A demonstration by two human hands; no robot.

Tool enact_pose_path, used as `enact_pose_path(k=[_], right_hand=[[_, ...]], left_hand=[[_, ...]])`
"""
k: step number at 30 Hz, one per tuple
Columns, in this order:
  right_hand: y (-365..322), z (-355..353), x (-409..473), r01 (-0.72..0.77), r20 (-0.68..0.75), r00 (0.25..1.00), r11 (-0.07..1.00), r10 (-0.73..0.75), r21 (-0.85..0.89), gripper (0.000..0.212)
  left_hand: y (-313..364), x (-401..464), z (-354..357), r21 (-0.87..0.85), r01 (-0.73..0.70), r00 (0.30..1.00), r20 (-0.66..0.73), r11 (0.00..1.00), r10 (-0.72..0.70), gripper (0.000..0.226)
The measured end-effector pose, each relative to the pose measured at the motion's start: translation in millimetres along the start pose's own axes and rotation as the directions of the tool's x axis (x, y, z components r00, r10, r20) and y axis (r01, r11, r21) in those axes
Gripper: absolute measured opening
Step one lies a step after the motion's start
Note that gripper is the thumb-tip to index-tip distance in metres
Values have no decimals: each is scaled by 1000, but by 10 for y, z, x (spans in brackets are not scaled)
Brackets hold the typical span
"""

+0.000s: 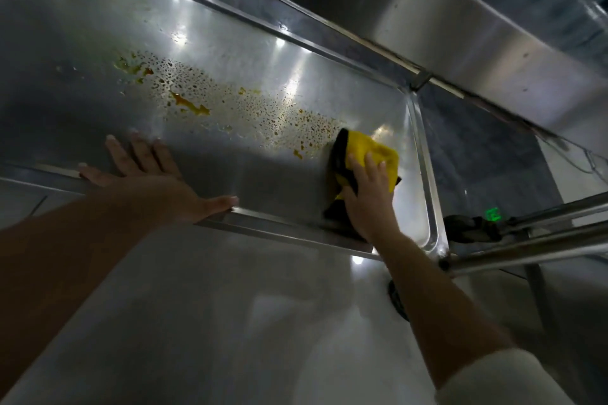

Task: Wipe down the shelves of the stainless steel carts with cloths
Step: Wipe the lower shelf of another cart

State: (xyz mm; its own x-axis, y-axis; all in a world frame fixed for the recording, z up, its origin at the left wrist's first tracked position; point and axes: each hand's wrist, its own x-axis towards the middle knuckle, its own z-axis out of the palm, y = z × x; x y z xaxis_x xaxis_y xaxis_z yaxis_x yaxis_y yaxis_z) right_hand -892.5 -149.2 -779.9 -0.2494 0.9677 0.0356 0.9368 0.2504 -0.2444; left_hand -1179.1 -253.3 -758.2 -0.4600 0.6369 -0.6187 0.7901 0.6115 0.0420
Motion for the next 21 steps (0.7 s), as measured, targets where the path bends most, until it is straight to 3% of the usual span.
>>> enact_pose_path(k=[2,4,8,11,16,18,21], right_hand=[[41,15,-202,121,-4,993,992,-121,35,58],[218,-39,-260,139,-15,990,986,-138,89,61],[573,-223,62,-25,-83,996,974,45,227,63],[663,-336,548,-115,-155,974,952,164,282,53],[377,-237,1221,-217,-120,957,925,265,311,45],[90,-119,1322,-154,-112,974,937,197,313,44],[-353,56,1217,70,-74,996,953,-50,294,45]], left_hand=[[-8,-20,2,-7,-14,1000,-7,1000,14,154],[-17,-37,18,-17,-38,999,-21,999,38,152],[-22,-33,36,-19,-44,999,-11,999,43,153],[-22,-14,37,-21,-57,998,-11,998,56,154],[-54,37,85,-11,-55,998,-36,998,54,155],[-61,56,85,5,-56,998,-32,998,56,156],[-64,50,67,-6,-51,998,-22,999,51,155]])
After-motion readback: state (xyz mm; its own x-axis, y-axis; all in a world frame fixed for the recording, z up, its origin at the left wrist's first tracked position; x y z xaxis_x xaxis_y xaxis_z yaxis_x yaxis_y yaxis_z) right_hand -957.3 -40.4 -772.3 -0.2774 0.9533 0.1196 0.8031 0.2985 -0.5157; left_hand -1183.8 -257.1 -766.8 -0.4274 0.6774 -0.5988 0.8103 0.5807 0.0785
